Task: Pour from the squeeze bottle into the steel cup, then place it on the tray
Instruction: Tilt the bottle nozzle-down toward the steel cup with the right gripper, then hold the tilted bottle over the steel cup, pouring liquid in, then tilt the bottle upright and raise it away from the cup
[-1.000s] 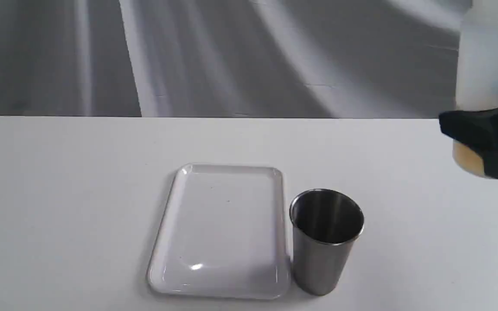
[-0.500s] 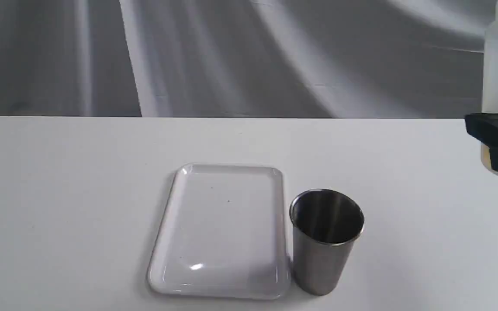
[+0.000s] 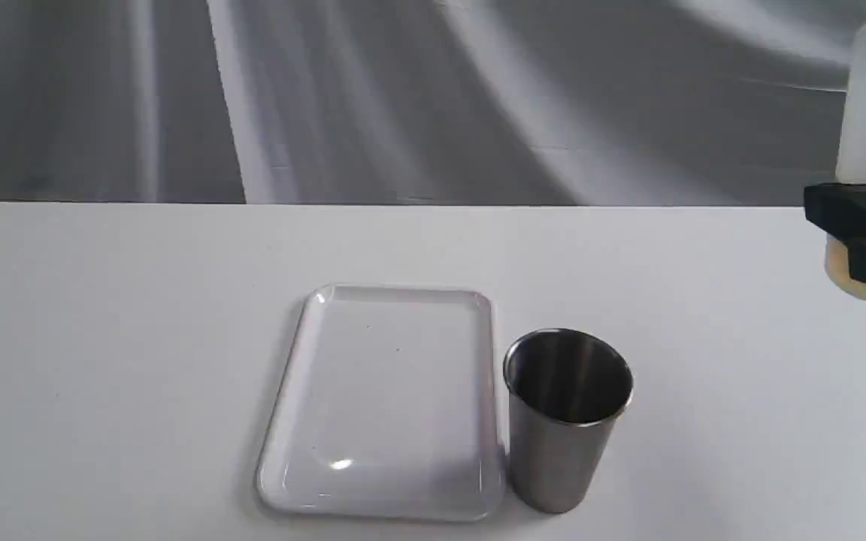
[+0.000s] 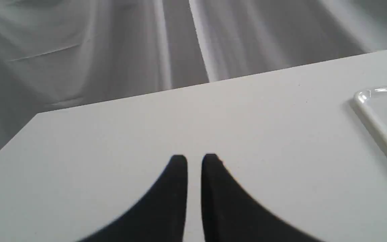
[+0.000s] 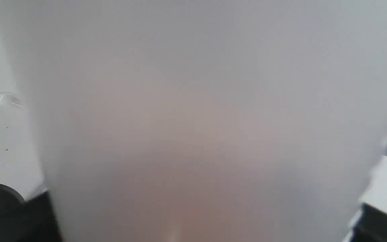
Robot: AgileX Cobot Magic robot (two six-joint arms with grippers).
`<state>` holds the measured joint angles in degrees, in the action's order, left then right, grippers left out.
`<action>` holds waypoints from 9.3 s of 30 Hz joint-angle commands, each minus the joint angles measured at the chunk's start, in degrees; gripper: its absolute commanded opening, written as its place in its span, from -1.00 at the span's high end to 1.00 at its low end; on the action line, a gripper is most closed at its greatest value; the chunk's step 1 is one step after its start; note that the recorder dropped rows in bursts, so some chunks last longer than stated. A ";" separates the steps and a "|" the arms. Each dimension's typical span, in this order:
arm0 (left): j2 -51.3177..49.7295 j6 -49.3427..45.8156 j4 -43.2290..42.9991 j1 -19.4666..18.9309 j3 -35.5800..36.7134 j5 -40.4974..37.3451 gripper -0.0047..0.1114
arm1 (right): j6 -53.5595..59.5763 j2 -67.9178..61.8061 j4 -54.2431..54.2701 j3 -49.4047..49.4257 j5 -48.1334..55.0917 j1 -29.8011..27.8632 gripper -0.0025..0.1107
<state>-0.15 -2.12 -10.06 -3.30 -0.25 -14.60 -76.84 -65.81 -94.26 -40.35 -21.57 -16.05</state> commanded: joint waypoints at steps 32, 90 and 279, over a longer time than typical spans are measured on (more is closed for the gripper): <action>0.15 0.43 0.02 -0.14 0.25 0.88 0.78 | 5.19 13.45 -4.31 6.66 11.47 4.09 0.95; 0.15 0.29 0.02 -0.14 0.25 0.88 0.78 | 62.15 -10.45 -5.68 4.23 39.16 21.34 0.95; 0.15 0.30 0.02 -0.14 0.25 0.88 0.78 | 51.18 -8.02 53.76 -11.90 7.47 42.35 0.95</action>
<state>-0.15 -2.12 -10.06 -3.30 -0.25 -14.60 -26.59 -72.80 -41.47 -50.99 -11.51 25.17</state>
